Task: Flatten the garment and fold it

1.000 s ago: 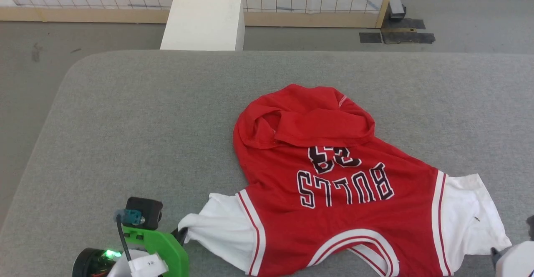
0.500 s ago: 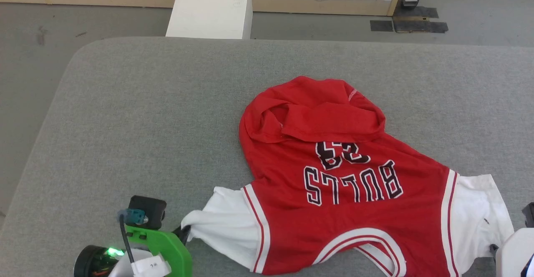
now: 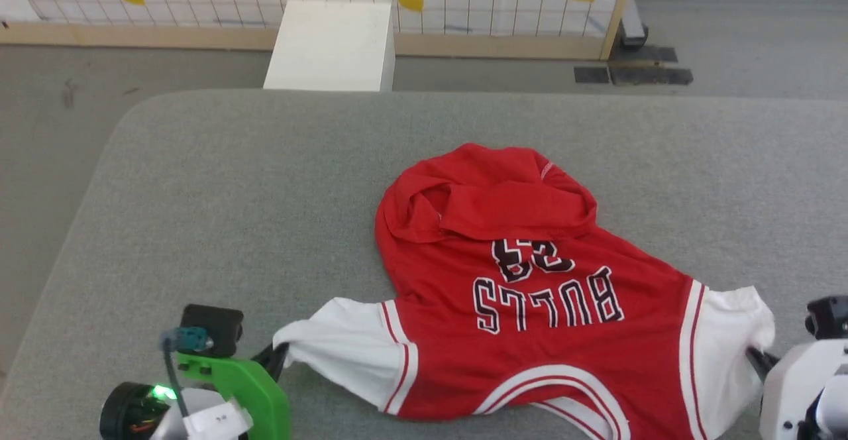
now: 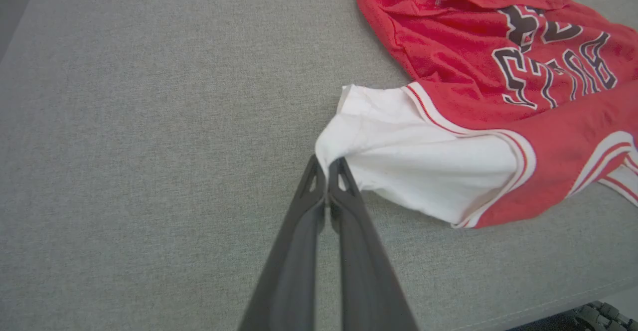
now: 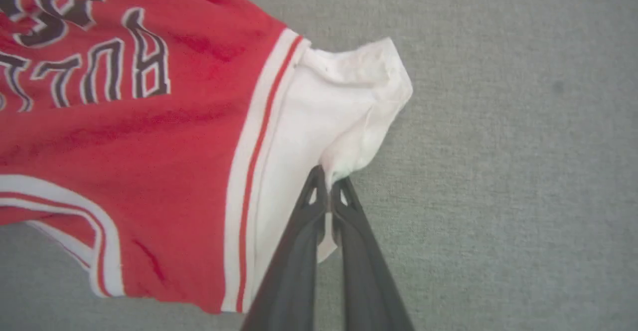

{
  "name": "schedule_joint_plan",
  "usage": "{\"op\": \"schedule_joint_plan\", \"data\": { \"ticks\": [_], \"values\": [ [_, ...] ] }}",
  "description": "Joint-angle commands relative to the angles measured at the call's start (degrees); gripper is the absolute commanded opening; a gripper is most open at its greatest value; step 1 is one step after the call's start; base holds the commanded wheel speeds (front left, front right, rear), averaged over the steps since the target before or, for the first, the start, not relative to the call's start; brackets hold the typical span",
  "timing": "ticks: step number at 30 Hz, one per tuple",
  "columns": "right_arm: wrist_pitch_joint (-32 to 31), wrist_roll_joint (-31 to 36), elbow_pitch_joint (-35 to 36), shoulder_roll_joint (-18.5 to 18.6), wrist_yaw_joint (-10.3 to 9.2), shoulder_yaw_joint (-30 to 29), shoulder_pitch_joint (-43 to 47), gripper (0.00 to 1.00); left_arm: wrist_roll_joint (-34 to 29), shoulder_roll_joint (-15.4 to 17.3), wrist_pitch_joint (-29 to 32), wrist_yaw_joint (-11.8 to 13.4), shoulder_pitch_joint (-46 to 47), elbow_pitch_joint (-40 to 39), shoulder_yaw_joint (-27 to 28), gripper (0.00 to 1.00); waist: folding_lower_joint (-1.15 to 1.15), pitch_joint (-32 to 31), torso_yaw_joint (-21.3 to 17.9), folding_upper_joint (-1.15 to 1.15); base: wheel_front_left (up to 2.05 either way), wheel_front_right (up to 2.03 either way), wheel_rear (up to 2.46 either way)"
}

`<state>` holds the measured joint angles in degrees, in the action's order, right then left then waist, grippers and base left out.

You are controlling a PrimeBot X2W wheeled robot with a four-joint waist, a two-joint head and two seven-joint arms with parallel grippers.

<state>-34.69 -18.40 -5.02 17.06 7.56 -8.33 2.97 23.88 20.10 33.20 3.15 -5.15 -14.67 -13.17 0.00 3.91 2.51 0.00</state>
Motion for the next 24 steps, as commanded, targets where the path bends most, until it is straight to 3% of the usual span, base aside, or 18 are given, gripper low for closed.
{"op": "schedule_joint_plan", "data": {
  "ticks": [1,4,9,15,24],
  "values": [
    [-0.3,-1.63,2.26,1.44,-0.08,0.46,-0.62,0.0,0.85,0.36,-0.54,0.3,0.37,-0.73,0.86,0.0,0.0,-2.08,-1.13,0.0,0.0,0.0,0.0],
    [-1.0,-4.32,7.6,4.77,-0.08,0.61,-0.88,0.0,0.49,1.54,-1.11,0.73,1.22,-1.8,2.57,0.0,0.0,-3.15,-1.78,0.0,0.0,0.0,0.0],
    [-2.66,-8.74,14.02,7.2,-0.08,-1.23,-3.41,0.0,2.03,2.57,-2.14,0.65,3.8,-4.89,5.66,0.0,0.0,-4.88,-2.39,0.0,0.0,0.0,0.0],
    [-3.38,-14.2,20.73,7.73,-0.08,-3.61,-9.37,0.0,2.05,5.01,-3.37,0.62,9.38,-9.85,9.72,0.0,0.0,-6.55,-2.72,0.0,0.0,0.0,0.0],
    [-3.82,-16.32,24.91,9.62,-0.08,-5.51,-18.91,0.0,3.73,6.56,-5.59,0.88,18.87,-15.19,14.8,0.0,0.0,-6.9,-3.68,0.0,0.0,0.0,0.0]
  ]
}}
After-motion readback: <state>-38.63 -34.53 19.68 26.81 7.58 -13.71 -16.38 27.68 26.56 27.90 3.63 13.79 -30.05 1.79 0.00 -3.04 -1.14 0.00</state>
